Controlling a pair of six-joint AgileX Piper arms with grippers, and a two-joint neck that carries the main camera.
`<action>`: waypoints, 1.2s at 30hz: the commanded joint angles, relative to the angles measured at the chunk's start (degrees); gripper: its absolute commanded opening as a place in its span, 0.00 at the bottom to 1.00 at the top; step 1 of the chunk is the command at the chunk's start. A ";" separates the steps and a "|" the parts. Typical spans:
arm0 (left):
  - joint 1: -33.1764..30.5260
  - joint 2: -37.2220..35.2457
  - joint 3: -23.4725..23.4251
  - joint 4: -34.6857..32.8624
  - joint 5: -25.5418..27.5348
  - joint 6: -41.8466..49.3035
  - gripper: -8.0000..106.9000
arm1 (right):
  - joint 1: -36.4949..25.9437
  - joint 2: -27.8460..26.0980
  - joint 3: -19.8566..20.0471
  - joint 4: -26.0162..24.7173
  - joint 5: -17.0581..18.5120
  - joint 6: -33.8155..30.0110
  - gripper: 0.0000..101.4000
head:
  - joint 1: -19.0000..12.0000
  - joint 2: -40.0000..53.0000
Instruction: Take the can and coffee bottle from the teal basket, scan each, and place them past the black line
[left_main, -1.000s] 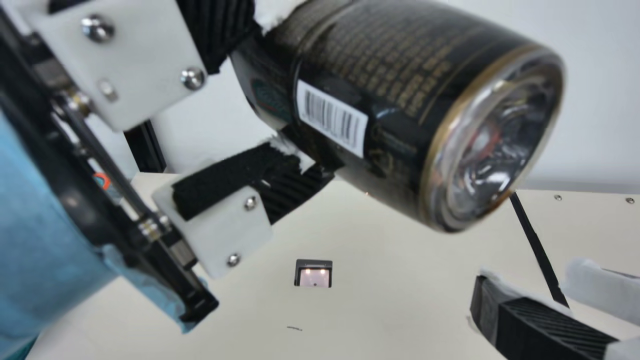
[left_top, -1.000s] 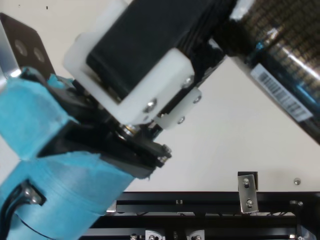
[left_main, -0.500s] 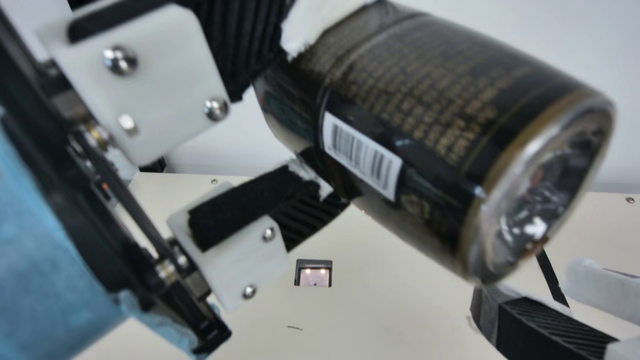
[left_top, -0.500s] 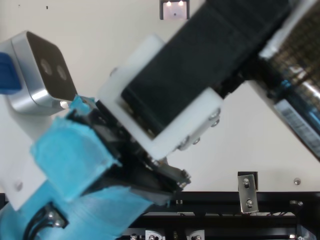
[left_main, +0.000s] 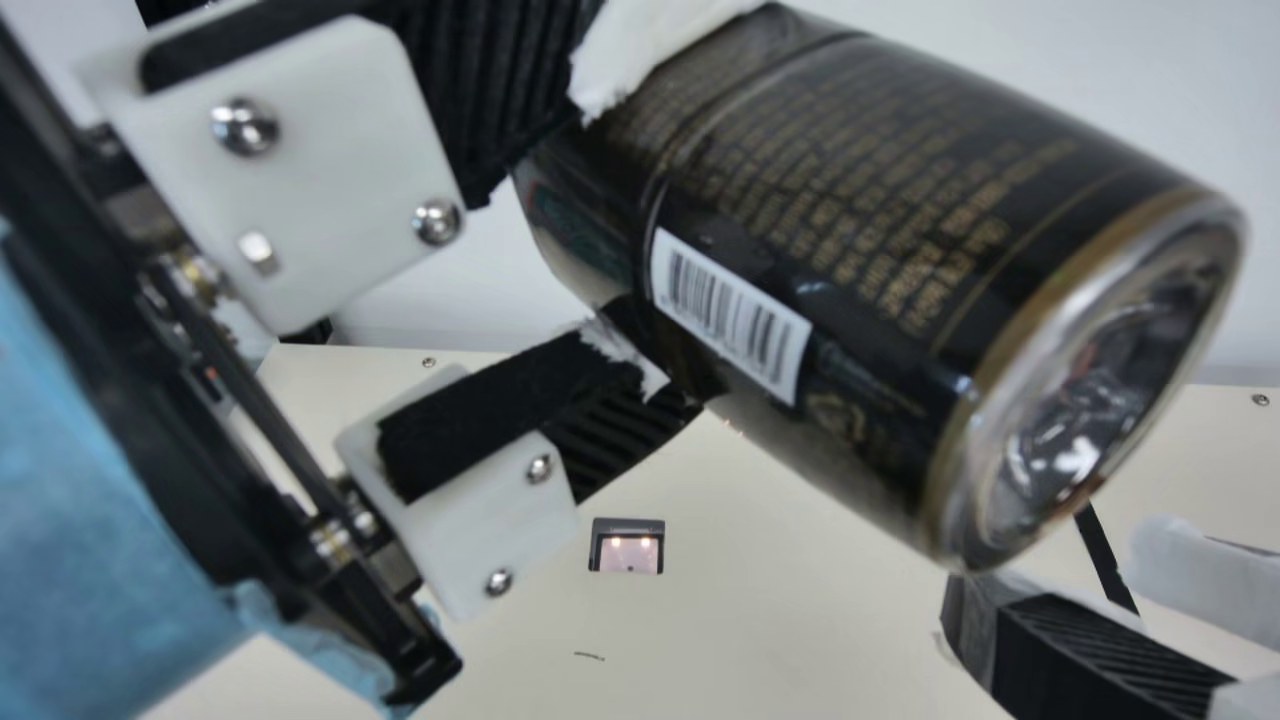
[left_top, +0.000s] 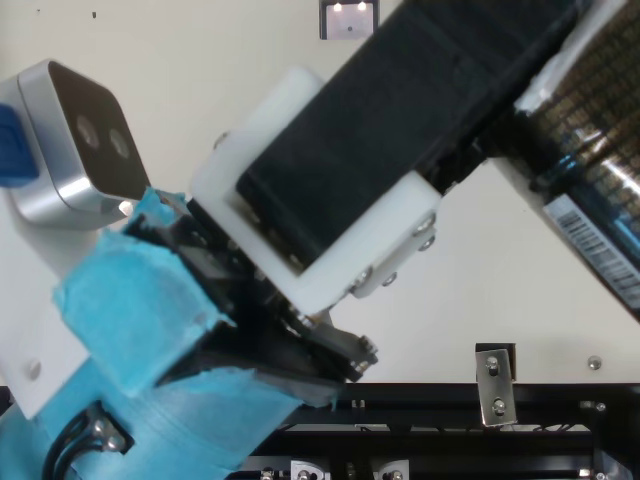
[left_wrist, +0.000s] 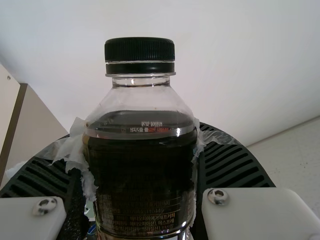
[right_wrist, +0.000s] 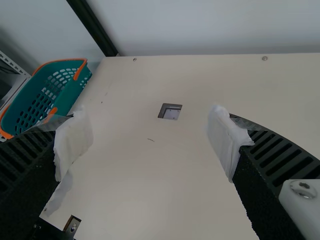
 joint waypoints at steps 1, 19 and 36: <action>0.00 0.00 0.00 0.00 0.00 0.00 0.16 | 0.00 0.00 0.00 0.00 0.00 0.00 1.00 | -1.60 -0.19; 27.37 -2.28 6.83 -0.10 18.34 5.81 0.16 | 0.00 0.00 0.00 0.00 0.00 0.00 1.00 | -1.60 -0.19; 60.58 9.13 6.22 0.86 52.51 23.87 0.16 | 0.00 0.00 0.00 0.00 0.00 0.00 1.00 | -1.60 -0.19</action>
